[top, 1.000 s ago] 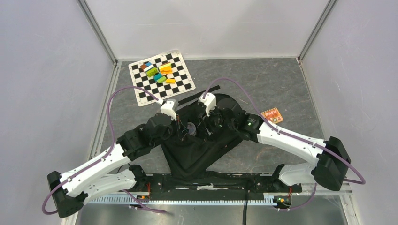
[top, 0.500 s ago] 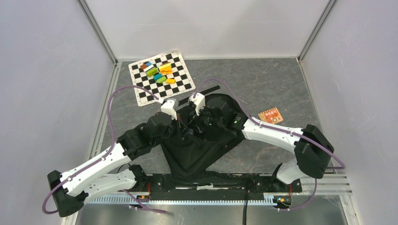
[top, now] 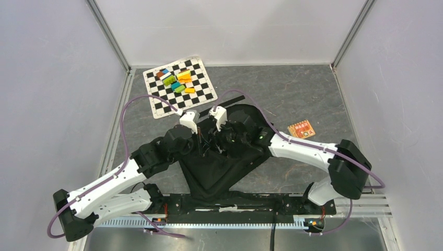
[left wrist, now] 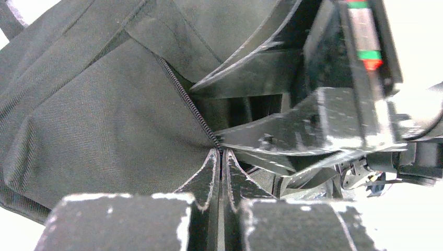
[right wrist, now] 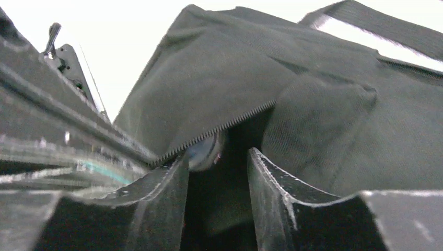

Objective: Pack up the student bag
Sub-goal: Place the stationery in the student bag, then adjust the stationery at the center of the board.

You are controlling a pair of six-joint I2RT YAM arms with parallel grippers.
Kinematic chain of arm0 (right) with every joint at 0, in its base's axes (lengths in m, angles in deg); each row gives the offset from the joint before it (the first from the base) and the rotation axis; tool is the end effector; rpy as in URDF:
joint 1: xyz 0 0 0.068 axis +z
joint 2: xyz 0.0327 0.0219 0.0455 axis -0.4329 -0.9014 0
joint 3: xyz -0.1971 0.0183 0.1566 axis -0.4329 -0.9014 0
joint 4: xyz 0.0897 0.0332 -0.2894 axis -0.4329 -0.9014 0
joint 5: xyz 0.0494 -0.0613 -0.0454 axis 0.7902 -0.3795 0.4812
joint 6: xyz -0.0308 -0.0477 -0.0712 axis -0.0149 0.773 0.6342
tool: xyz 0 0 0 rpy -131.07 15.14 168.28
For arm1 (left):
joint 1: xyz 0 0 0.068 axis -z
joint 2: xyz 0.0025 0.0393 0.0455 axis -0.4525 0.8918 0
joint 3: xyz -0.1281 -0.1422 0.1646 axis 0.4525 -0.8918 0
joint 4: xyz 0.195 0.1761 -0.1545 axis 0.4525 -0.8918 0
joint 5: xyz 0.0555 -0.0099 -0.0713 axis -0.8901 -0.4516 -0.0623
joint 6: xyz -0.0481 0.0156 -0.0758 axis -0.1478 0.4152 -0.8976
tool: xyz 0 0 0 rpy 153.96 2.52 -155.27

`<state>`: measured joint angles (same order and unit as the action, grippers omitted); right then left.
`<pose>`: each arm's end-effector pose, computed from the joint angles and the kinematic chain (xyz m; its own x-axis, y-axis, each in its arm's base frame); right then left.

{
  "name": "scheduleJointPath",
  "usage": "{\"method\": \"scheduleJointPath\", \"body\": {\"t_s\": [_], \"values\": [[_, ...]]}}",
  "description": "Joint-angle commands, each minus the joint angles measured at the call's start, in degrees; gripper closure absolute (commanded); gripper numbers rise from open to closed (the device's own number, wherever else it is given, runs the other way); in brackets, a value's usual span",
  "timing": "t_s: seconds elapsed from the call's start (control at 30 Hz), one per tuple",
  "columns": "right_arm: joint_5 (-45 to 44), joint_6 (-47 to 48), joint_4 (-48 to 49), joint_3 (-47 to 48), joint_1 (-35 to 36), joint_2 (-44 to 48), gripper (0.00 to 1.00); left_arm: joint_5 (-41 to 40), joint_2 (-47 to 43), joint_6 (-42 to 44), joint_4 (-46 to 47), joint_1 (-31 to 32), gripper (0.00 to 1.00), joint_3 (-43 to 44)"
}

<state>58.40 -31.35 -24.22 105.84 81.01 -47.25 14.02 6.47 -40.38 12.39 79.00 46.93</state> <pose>0.2257 0.3631 0.1929 -0.4525 -0.2836 -0.8454 -0.8463 0.4355 0.3069 0.1868 -0.2126 0.2591 -0.6779 -0.1092 -0.7270 0.3164 0.8493 -0.4226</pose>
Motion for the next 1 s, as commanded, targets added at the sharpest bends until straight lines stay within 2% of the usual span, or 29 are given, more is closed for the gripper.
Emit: {"method": "scheduleJointPath", "body": {"t_s": [0.0, 0.07, 0.23, 0.43, 0.5, 0.63, 0.83, 0.97], "values": [[-8.38, 3.28, -11.88, 3.66, 0.00, 8.39, 0.40, -2.94, -1.46, 2.97, 3.07, -0.15, 0.98, 2.70], [-13.74, 4.00, -16.17, 4.13, -1.18, 11.83, 0.26, -4.20, -2.40, 3.43, 3.32, -0.20, 0.98, 2.14], [-26.67, 2.63, -25.82, 2.75, -7.09, 21.15, 0.03, -4.40, -2.50, 4.71, 4.13, -0.18, 0.98, 1.53], [-40.86, -3.25, -34.63, -2.76, -19.53, 28.94, 0.02, -3.23, -1.34, 7.86, 4.13, -0.15, 0.98, 1.75], [-39.73, -5.97, -35.38, -5.37, -25.29, 30.61, 0.02, -3.15, -1.25, 9.03, 4.13, -0.16, 0.98, 1.80], [-31.73, -11.16, -34.24, -11.67, -35.85, 30.88, 0.02, -2.81, -0.19, 11.24, 4.07, -0.23, 0.98, 2.33], [-30.66, -17.53, -29.56, -19.39, -43.69, 29.09, 0.02, -1.02, 2.09, 14.79, 4.03, -0.25, 0.98, 3.34], [-32.27, -20.57, -26.68, -22.62, -44.95, 27.61, 0.02, -0.47, 1.68, 17.78, 4.56, -0.24, 0.98, 2.86]]}}
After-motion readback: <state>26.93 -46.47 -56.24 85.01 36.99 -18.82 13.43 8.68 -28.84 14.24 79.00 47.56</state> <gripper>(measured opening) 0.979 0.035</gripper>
